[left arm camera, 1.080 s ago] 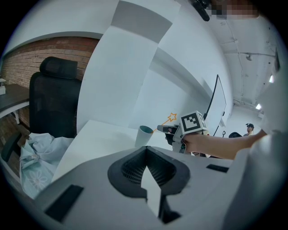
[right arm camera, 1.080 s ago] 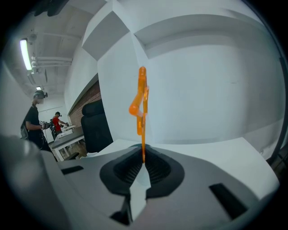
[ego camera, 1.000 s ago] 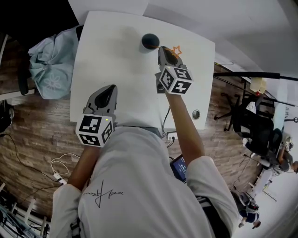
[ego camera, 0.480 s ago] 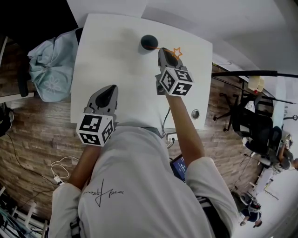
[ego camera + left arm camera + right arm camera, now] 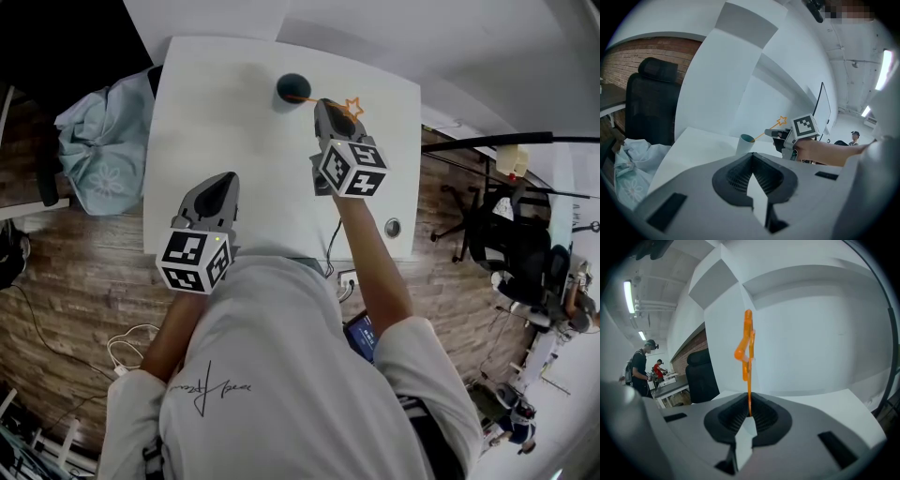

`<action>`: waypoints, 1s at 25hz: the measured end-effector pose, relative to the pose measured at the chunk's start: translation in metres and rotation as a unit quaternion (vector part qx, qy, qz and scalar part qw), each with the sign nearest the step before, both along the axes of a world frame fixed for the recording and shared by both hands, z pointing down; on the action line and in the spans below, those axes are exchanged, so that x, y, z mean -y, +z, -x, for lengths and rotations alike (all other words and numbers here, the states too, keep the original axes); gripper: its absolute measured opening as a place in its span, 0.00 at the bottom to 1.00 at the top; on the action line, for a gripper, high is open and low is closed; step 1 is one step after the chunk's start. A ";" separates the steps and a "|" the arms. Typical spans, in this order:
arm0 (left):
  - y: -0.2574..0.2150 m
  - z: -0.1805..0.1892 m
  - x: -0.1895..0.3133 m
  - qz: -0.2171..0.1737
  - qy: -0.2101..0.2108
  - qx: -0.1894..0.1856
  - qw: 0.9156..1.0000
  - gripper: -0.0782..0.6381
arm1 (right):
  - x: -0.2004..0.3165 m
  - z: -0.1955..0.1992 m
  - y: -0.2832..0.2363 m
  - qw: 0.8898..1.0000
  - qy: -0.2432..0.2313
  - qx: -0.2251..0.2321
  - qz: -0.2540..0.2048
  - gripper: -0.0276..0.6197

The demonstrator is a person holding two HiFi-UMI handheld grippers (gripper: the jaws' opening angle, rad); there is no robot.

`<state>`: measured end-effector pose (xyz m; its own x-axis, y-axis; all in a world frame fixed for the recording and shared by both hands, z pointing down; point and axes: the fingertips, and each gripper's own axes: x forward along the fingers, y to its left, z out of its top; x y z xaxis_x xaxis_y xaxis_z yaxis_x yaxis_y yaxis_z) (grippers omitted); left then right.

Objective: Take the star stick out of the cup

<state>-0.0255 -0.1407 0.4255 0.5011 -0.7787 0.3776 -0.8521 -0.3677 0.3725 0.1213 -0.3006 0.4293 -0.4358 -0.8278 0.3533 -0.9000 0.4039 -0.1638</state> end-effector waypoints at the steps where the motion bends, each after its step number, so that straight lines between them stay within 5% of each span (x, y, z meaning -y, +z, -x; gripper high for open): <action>1: -0.001 -0.001 0.000 -0.001 0.001 0.000 1.000 0.11 | 0.000 -0.001 -0.002 1.000 0.000 0.000 -0.001 0.08; 25: -0.006 -0.009 -0.002 -0.014 0.020 0.003 1.000 0.11 | -0.018 -0.009 -0.030 1.000 0.006 0.013 -0.022 0.08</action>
<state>-0.0169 -0.1386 0.4193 0.5297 -0.7685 0.3589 -0.8386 -0.4110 0.3576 0.1308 -0.2823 0.3994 -0.4341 -0.8475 0.3053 -0.9006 0.4001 -0.1698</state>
